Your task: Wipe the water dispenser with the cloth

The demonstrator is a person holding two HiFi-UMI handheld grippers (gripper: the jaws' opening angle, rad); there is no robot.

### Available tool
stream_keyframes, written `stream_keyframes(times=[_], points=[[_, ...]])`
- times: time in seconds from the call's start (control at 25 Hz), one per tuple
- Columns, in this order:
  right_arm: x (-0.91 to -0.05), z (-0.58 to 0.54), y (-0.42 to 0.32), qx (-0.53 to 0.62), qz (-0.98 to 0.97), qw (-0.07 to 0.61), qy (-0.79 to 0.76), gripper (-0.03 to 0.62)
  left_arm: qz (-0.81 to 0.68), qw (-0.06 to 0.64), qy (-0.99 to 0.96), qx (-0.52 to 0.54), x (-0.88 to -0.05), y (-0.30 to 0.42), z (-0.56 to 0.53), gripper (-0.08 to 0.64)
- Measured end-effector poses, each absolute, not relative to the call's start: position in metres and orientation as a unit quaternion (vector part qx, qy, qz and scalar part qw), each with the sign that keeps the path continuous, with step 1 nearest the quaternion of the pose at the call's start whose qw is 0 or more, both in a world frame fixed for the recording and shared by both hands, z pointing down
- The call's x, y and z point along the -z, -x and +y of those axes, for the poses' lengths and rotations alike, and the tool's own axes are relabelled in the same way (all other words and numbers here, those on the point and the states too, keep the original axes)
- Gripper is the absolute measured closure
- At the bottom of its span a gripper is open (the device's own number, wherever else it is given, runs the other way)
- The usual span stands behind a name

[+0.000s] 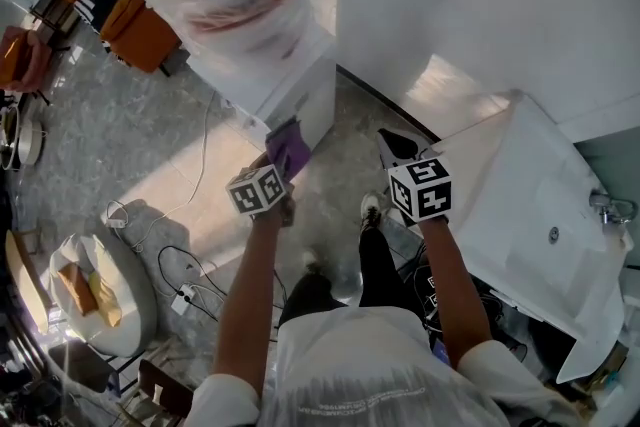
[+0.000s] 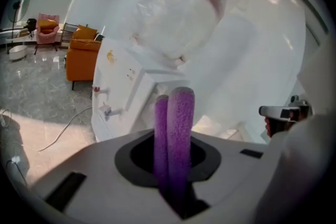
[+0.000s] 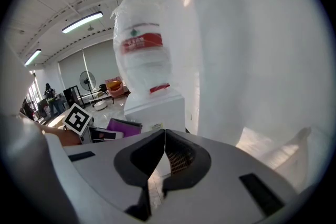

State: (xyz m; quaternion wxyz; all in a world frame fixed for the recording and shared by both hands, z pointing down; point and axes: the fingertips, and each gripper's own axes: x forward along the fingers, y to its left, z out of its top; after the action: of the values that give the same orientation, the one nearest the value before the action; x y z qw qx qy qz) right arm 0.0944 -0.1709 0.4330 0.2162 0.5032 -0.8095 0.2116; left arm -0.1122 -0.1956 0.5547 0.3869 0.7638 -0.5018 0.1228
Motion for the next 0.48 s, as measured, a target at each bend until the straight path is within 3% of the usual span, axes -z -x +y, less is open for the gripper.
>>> stream_keyframes(times=[0.32, 0.48], points=[[-0.462, -0.201, -0.135, -0.229, -0.803, 0.225, -0.503, 0.577, -0.464, 0.352, -0.792, -0.185, -0.565, 0.041, -0.223, 0.495], [-0.486, -0.221, -0.161, -0.258, -0.791, 0.213, -0.512, 0.577, -0.475, 0.376, -0.775, -0.182, -0.584, 0.013, -0.253, 0.495]])
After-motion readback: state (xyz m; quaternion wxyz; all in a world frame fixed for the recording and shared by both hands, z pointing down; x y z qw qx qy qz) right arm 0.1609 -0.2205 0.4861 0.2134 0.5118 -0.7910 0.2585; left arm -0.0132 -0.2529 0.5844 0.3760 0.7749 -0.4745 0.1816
